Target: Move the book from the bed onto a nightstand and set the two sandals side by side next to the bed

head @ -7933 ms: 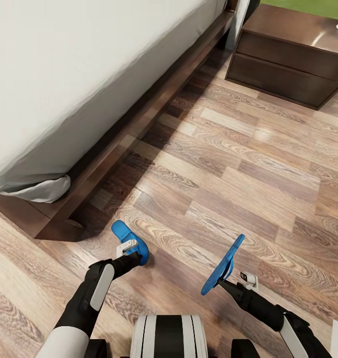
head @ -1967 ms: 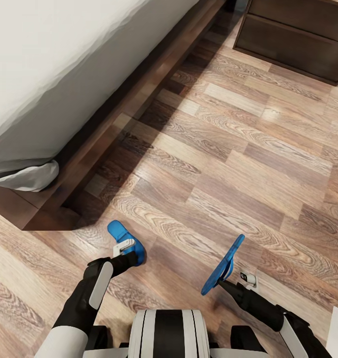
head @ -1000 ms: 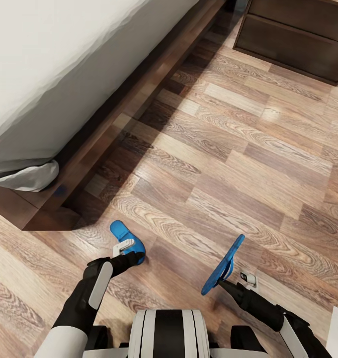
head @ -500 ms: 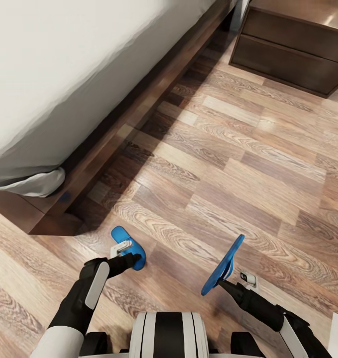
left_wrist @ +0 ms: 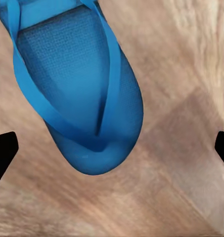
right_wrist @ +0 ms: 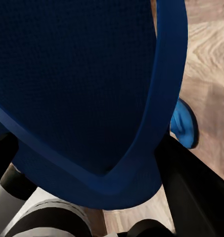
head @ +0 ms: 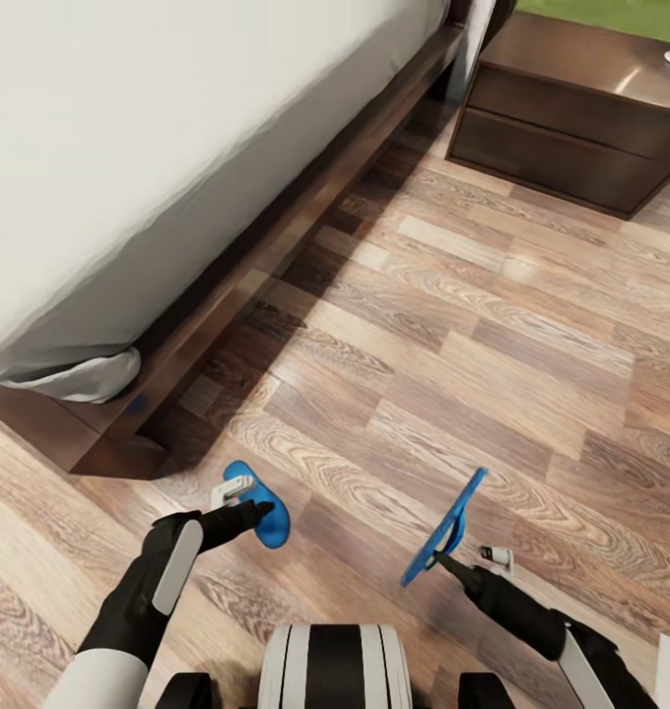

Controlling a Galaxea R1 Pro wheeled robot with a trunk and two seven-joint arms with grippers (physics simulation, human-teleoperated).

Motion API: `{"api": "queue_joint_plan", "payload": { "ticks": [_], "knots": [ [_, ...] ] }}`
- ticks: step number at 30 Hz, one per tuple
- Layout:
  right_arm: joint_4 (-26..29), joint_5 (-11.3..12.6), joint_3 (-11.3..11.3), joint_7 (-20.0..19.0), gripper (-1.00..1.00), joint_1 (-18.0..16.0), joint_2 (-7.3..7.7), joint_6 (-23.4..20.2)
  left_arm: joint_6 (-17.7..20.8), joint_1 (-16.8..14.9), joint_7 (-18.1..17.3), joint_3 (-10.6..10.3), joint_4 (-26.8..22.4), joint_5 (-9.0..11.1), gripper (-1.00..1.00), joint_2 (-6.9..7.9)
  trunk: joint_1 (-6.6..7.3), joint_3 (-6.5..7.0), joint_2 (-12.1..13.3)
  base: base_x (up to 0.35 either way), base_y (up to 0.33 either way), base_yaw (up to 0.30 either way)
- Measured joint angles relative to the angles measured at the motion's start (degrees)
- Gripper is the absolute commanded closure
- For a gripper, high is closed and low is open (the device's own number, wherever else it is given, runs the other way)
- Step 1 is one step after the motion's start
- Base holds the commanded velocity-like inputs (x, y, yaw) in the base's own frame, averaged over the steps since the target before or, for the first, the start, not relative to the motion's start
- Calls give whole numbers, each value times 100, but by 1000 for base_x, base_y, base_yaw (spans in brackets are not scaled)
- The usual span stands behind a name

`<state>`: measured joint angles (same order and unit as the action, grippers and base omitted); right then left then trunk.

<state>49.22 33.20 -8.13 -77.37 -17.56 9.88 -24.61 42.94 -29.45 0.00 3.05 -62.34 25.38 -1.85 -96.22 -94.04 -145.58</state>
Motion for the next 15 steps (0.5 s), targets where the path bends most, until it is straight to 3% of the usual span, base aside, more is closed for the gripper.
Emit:
{"api": "queue_joint_plan", "payload": {
  "ticks": [5,9,15],
  "knots": [
    [-271,-13,-530,78,100,0,3,-18,8,28,-627,2,5,37,-100,211,13,111,7,0,0,0],
    [-353,-39,-786,115,100,0,-1,-23,13,65,-1184,0,23,28,-100,365,23,199,12,0,0,0],
    [-430,-63,-852,400,100,0,-3,-26,7,206,-1925,7,152,12,-100,533,39,332,20,0,0,0]
  ]
}}
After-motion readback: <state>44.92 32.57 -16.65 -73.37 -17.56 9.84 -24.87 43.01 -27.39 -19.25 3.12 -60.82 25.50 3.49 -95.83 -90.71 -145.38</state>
